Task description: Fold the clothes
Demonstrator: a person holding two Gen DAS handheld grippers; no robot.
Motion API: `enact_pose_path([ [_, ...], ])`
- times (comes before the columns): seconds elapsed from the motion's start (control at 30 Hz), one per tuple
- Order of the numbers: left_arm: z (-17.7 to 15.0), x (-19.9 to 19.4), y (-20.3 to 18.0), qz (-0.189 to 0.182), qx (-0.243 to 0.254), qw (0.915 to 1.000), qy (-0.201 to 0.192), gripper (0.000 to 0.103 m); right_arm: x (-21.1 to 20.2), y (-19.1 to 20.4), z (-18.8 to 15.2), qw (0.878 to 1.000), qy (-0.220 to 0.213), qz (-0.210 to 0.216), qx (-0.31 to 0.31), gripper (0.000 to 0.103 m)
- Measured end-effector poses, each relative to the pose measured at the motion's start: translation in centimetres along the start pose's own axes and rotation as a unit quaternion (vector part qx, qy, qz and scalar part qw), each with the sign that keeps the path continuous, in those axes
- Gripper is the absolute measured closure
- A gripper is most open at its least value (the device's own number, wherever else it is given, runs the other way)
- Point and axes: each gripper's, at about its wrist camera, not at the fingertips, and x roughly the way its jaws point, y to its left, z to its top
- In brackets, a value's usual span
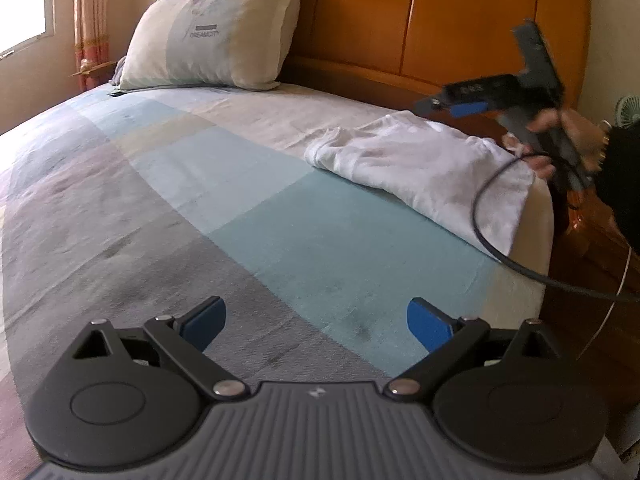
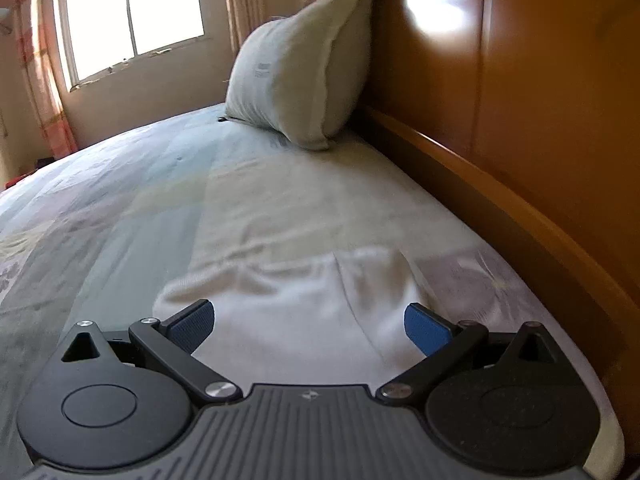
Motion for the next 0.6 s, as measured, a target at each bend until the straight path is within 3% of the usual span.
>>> enact_pose_path([
  [0.2, -0.1, -0.2, 0.9, 0.002, -0.017, 0.9998, -0.004, 0.006, 6.7, 0.0, 1.9, 1.0, 0.025, 0.009, 0.012, 0.0],
  [0.3, -0.1, -0.2, 1.3, 0.007, -0.023, 0.9997, -0.007, 0.006, 8.0, -0.1, 1.9, 1.0, 0.01, -0.003, 0.022, 0.0],
  [0.43, -0.3, -0.3, 1.8, 0.011, -0.027, 0.9995, -0.01, 0.006, 4.6, -0.1, 1.6, 0.998, -0.033, 0.007, 0.043, 0.0],
  [0.6, -0.2, -0.1, 1.9, 0.003, -0.036, 0.9993, -0.009, 0.006, 0.5, -0.1, -1.3, 1.0, -0.003, -0.023, 0.019, 0.0],
])
